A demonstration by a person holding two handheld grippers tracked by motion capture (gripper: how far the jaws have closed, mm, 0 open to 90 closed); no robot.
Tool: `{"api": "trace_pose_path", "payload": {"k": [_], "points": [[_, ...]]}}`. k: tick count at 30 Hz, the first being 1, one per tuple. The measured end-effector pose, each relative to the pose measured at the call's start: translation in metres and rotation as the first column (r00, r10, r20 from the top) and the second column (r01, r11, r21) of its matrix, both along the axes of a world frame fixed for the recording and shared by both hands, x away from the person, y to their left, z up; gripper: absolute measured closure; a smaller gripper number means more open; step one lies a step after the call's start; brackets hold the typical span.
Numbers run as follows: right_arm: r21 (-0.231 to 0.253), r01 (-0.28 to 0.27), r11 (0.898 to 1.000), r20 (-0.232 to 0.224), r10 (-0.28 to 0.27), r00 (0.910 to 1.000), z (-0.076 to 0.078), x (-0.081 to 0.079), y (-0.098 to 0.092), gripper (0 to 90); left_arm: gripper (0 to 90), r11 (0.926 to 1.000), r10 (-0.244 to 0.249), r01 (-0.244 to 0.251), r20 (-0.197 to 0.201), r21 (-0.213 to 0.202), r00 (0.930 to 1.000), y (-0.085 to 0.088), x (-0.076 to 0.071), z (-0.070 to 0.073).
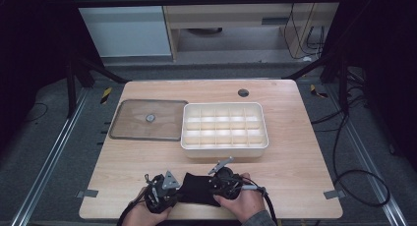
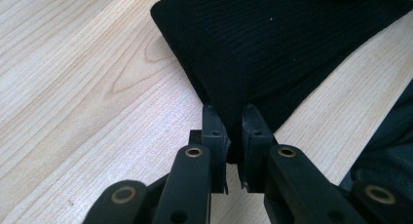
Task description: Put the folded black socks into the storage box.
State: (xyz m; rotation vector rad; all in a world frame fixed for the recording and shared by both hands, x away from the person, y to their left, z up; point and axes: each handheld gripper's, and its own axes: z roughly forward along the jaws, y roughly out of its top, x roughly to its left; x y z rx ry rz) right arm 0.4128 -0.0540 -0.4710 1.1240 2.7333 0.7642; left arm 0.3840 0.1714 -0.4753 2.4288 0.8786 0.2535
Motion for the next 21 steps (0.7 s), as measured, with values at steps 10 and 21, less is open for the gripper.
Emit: {"api": "trace_pose_path", "payload": {"k": [10,21], "points": [[0.011,-0.001,1.000,-0.014,0.001,0.9999,-0.001,0.002,0.000,68.0,83.4,1.0000,-0.009,0.009,0.002,-0.002,1.0000,0.001,0.001,0.006],[0.031,0.007,0.999,-0.016,-0.007,0.9999,-0.002,0.002,-0.002,68.3,83.4,0.9999,-0.012,0.012,-0.006,-0.008,0.9999,0.001,0.004,0.011]]}}
